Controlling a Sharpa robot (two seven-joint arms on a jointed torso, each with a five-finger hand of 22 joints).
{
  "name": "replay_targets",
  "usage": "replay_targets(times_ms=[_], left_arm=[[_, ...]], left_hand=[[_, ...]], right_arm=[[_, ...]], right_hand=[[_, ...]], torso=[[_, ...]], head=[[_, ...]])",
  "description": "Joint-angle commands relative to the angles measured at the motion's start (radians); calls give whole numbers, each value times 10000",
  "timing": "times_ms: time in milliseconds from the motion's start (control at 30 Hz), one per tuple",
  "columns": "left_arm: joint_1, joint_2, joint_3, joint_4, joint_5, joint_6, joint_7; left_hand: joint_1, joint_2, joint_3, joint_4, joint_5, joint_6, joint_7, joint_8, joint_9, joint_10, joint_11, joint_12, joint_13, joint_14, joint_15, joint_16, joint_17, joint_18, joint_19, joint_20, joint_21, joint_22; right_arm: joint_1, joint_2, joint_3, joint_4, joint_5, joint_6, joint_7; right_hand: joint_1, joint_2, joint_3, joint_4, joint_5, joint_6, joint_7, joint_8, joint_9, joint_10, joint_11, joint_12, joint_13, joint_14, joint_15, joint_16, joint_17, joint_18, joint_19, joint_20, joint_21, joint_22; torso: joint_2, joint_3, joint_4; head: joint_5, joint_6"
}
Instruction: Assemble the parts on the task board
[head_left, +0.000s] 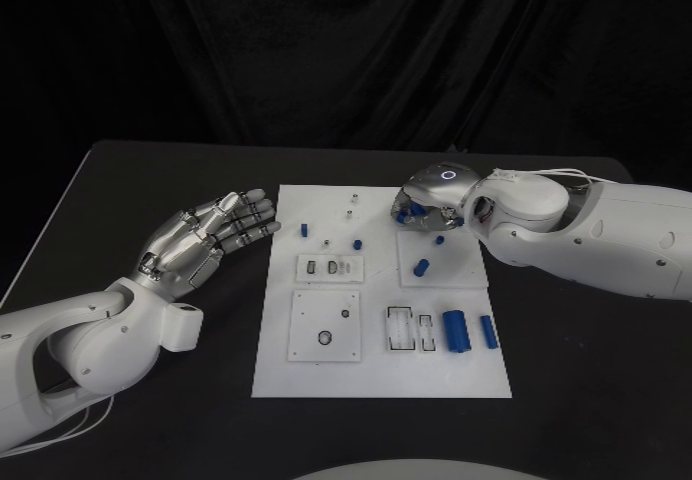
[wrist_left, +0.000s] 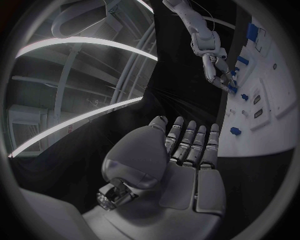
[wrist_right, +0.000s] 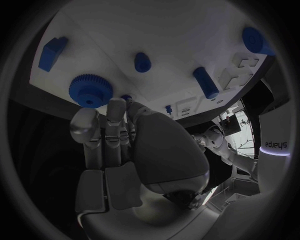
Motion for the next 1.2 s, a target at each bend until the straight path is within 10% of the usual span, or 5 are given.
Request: replay_targets(times_ms=[33,533,1200], left_arm=[[13,16,0,7,32,91,691],[13,-69,-5,43,79,11,637],[13,55,-7,-32,193,48,698]], left_hand=[[55,-8,64,3,66,3,73,12,-5,28,75,30,16,-6,50,68,9,-179,-10,-3,6,0],[57,-14,95,-17,78,19,82,15,-3,33,87,34,17,9,65,90,13,-196,3,-4,13,2],[52,-13,206,-70,140,136,80,54,15,74,80,58,25,81,88,179,26,-235,64,-15,50,12]], right_arm=[[-32,-32,5,8,-99,-816,16],[563,288,21,149,401,-1734,47],[516,2526,74,-1895,630,-806,249]], right_hand=[[142,-10,219,-94,-350,182,74,127,132,342,-95,102,17,42,-115,-27,16,-146,21,-108,86,119],[-100,-340,163,-151,-774,397,134,278,490,976,-117,69,-20,13,-143,-245,-187,-184,64,-150,165,359],[-310,-512,-17,-81,-715,356,158,329,765,883,-24,-157,-115,-8,-84,-352,-262,-194,42,-112,142,420]], torso=[[-3,2,2],[-18,-14,-19],[-3,-10,28]], head=[[21,-6],[276,51],[451,239]])
